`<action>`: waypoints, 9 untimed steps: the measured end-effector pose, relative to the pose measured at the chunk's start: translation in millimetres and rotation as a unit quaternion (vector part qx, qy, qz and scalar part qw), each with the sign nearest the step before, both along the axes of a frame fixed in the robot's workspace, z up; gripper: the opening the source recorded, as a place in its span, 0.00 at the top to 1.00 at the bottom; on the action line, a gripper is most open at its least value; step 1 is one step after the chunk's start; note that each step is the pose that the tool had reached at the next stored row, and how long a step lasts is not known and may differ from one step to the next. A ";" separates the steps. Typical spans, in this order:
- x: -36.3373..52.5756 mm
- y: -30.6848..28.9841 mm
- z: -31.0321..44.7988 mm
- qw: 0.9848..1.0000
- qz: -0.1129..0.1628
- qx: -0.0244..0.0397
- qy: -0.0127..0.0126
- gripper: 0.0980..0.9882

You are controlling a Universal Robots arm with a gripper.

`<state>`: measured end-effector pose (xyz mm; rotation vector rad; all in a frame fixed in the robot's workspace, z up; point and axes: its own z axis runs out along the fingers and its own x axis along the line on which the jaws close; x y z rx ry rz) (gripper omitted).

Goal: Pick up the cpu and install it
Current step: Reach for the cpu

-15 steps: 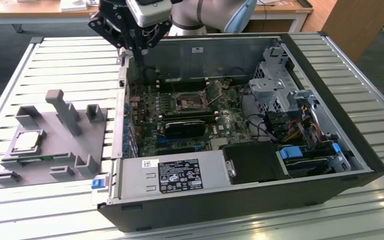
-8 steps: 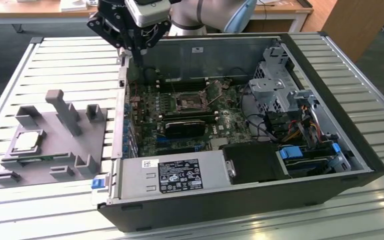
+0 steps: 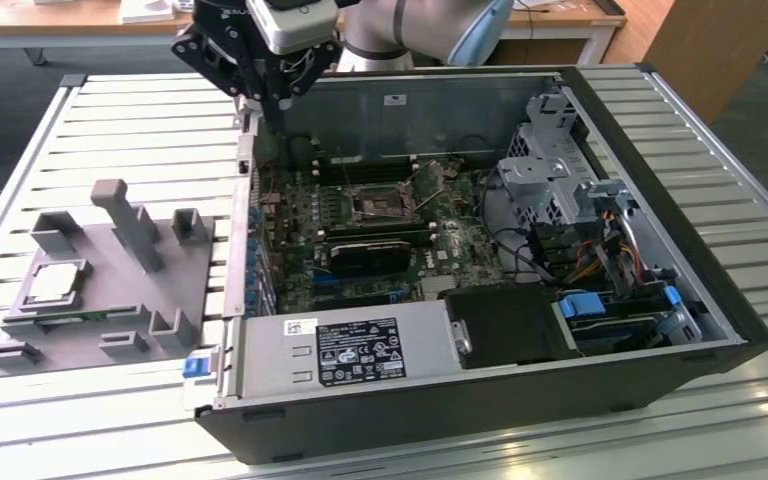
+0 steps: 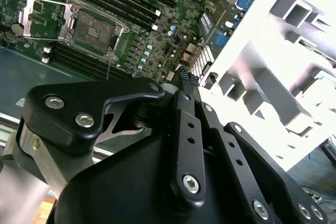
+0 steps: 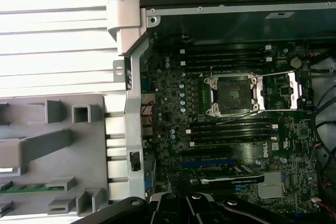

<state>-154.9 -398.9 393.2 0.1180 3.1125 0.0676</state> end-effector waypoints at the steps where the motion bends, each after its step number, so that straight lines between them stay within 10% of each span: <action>1: -0.2 0.0 0.0 1.000 0.000 0.000 0.000 0.99; 9: -2.0 0.0 0.0 1.000 0.000 0.000 0.000 0.99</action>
